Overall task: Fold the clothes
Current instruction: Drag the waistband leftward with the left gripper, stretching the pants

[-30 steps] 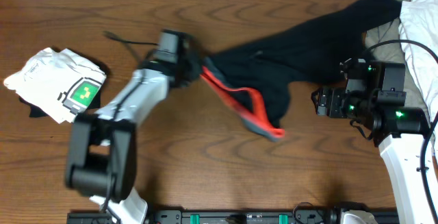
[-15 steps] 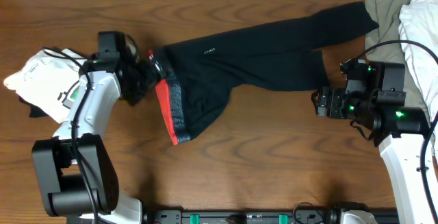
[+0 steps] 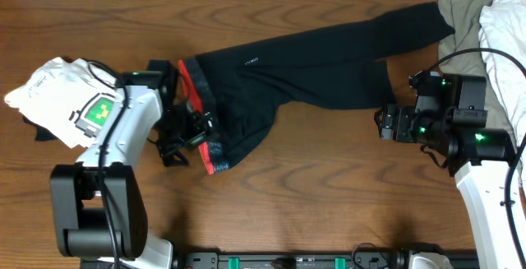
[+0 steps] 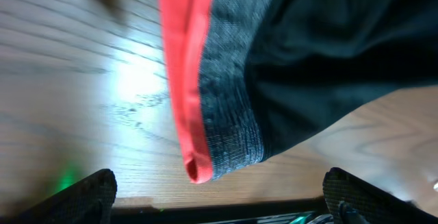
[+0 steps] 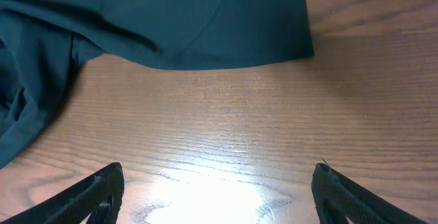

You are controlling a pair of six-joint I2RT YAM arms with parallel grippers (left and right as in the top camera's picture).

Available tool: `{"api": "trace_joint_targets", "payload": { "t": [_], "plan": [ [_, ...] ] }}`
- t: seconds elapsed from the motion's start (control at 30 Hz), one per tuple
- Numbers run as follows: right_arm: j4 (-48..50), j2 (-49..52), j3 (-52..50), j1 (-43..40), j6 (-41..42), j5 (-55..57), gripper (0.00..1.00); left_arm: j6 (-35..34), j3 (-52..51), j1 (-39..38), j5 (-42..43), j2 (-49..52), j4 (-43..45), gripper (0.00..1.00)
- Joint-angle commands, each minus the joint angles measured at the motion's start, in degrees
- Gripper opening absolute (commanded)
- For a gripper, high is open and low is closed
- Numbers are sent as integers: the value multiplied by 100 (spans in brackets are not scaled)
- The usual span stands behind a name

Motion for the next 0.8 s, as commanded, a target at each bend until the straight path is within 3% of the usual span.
{"api": "trace_joint_targets", "payload": {
  "t": [0.0, 0.43, 0.5, 0.63, 0.67, 0.77],
  "plan": [
    [-22, -13, -11, -33, -50, 17, 86, -24, -308, -221, 103, 0, 87, 98],
    [-31, -13, -11, -33, -111, 17, 87, -1193, -979, -393, 98, 0, 1462, 97],
    [-37, -13, -11, -33, -111, 17, 87, -1250, -988, -393, 98, 0, 1698, 80],
    [-50, -13, -11, -33, -114, 17, 87, -1440, -988, -391, 101, 0, 1825, 27],
    [-50, -13, -11, -33, -114, 17, 87, -1440, -988, -393, 101, 0, 1812, 19],
    [-48, -13, -11, -33, -129, 20, 87, -1434, -988, -389, 85, 0, 1694, 7]
  ]
}}
